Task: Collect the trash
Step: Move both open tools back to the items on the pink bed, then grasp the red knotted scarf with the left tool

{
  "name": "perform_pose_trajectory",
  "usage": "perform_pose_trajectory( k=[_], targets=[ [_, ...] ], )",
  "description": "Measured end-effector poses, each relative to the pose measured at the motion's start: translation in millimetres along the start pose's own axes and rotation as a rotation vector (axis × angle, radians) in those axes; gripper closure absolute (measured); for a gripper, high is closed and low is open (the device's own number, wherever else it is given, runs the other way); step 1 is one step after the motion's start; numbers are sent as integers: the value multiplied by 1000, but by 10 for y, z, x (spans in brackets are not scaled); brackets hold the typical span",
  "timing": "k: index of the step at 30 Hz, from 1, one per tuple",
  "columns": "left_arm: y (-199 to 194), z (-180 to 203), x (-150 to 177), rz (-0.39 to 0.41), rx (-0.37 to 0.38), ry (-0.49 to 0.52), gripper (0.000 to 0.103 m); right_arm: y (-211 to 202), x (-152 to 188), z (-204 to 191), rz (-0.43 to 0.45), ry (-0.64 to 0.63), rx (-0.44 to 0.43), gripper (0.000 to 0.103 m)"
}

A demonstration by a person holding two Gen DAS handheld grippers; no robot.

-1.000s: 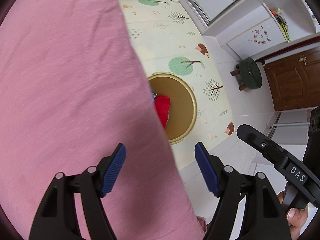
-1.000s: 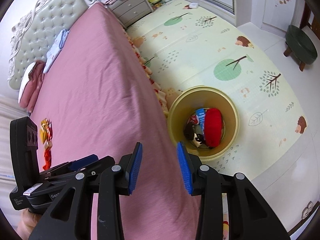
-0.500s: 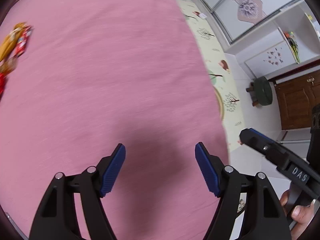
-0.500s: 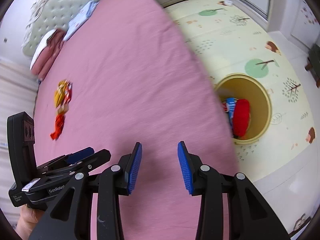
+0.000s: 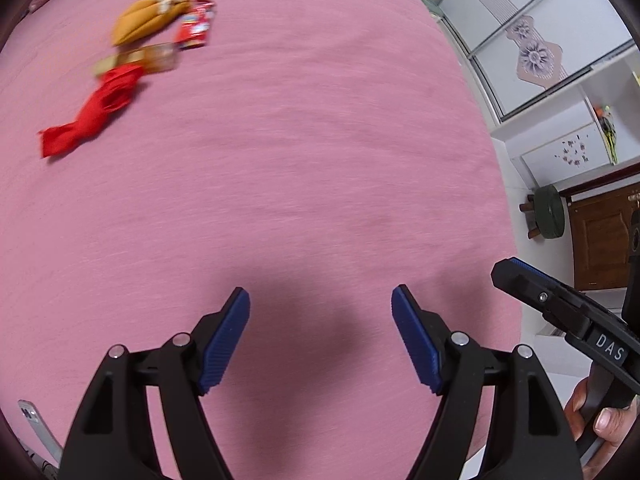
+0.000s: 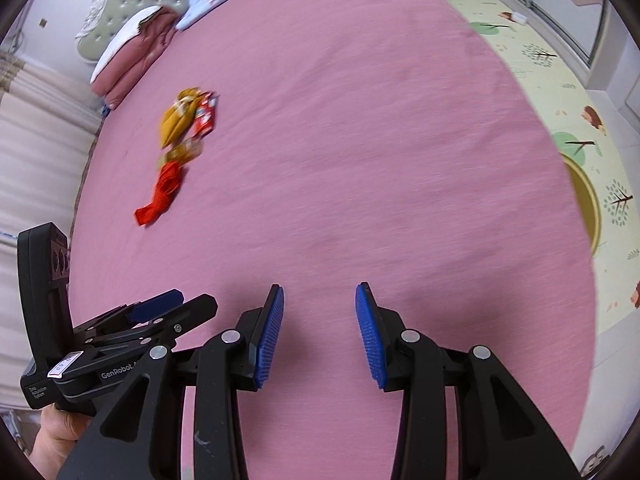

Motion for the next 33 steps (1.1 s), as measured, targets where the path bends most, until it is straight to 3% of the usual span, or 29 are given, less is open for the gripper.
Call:
perform_pose_trajectory(
  k=[7, 12, 23, 33],
  targets=[
    [-190, -603, -113, 31, -28, -18, 29, 233, -51, -526, -14, -42, -23, 65],
    [-272, -817, -263, 53, -47, -39, 29, 398, -219, -825, -42, -98, -36, 65],
    [-206, -1362, -894, 97, -192, -29, 25, 878, -830, -1184, -80, -227, -58, 62],
    [68, -1748, -1550, 84, -234, -45, 25, 1422, -1360, -1427, -118, -299, -62, 56]
  ],
)
Point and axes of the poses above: each gripper's, at about its wrist camera, not at the fingertips, and y roughly the way its jaws point, z to its right, x to its underside, the point moved 6 cm from there along y, roughly the way its jaws point, and after that the axes turned 9 degrees about -y, right-handed, at the moved point
